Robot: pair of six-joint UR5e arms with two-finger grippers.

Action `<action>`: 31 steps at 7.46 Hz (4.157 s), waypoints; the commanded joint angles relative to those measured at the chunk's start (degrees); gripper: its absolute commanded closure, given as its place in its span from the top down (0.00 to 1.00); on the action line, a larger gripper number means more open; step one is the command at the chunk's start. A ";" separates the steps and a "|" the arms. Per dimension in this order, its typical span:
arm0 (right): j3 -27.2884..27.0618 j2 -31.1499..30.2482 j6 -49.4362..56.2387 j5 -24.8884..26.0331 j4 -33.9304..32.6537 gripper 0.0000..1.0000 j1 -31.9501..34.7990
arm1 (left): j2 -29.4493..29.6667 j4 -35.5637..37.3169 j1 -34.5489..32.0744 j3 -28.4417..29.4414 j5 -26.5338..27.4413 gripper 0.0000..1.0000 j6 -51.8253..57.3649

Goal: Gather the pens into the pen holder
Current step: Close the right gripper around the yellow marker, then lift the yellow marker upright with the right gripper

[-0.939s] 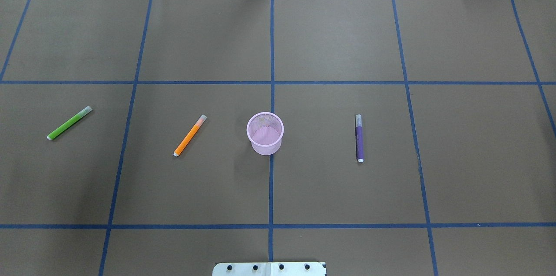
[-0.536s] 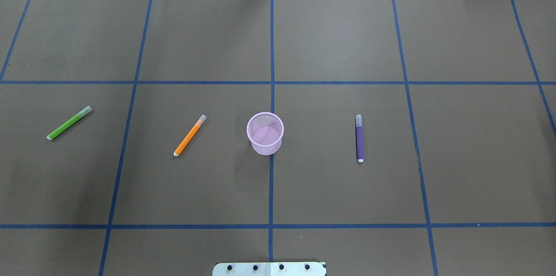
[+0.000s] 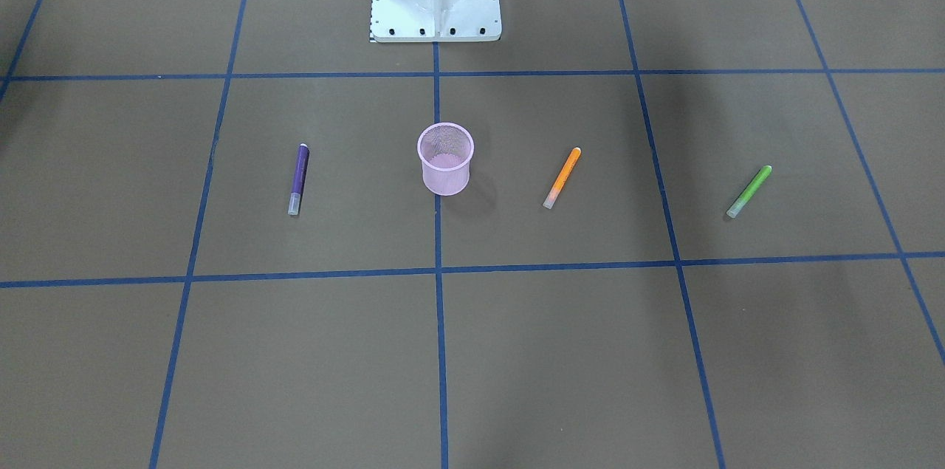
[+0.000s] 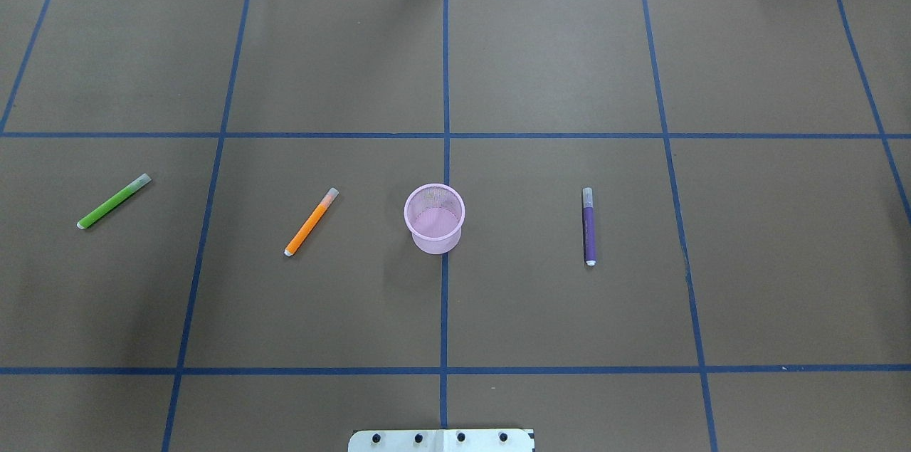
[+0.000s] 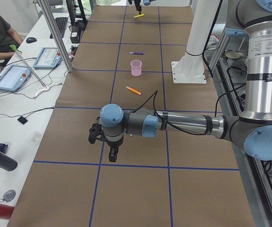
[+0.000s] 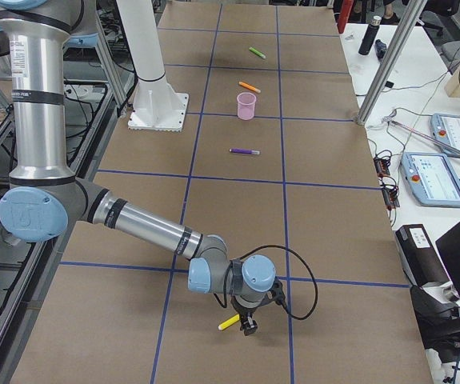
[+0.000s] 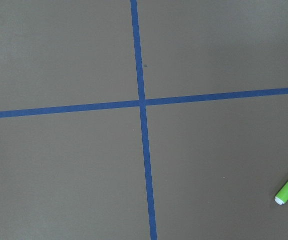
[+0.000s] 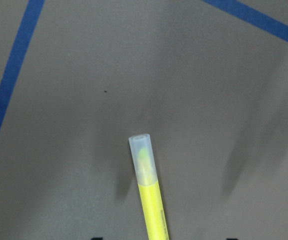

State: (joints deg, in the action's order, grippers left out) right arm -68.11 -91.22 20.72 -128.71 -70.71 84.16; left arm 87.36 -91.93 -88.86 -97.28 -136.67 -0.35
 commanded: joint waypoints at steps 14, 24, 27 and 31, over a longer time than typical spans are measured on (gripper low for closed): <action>6.06 3.94 -0.50 -0.05 -0.13 0.74 -3.21 | 0.09 0.00 -0.09 -0.54 0.00 1.00 -0.09; 4.84 4.56 -1.03 -0.92 -0.31 0.00 -3.21 | 0.01 0.00 -0.18 -0.72 0.00 1.00 -0.09; -6.12 4.21 -20.38 -3.48 -0.66 0.00 -3.12 | 0.10 -0.35 -0.18 -1.85 -0.09 1.00 -0.26; -27.62 4.74 -57.93 -2.00 0.39 0.00 -15.19 | -0.69 -5.17 -0.09 -2.47 -0.26 1.00 -0.35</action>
State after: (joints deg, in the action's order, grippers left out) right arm -87.55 -86.56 -22.80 -132.13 -70.86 74.62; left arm 87.07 -95.23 -88.95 -99.71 -136.80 -0.62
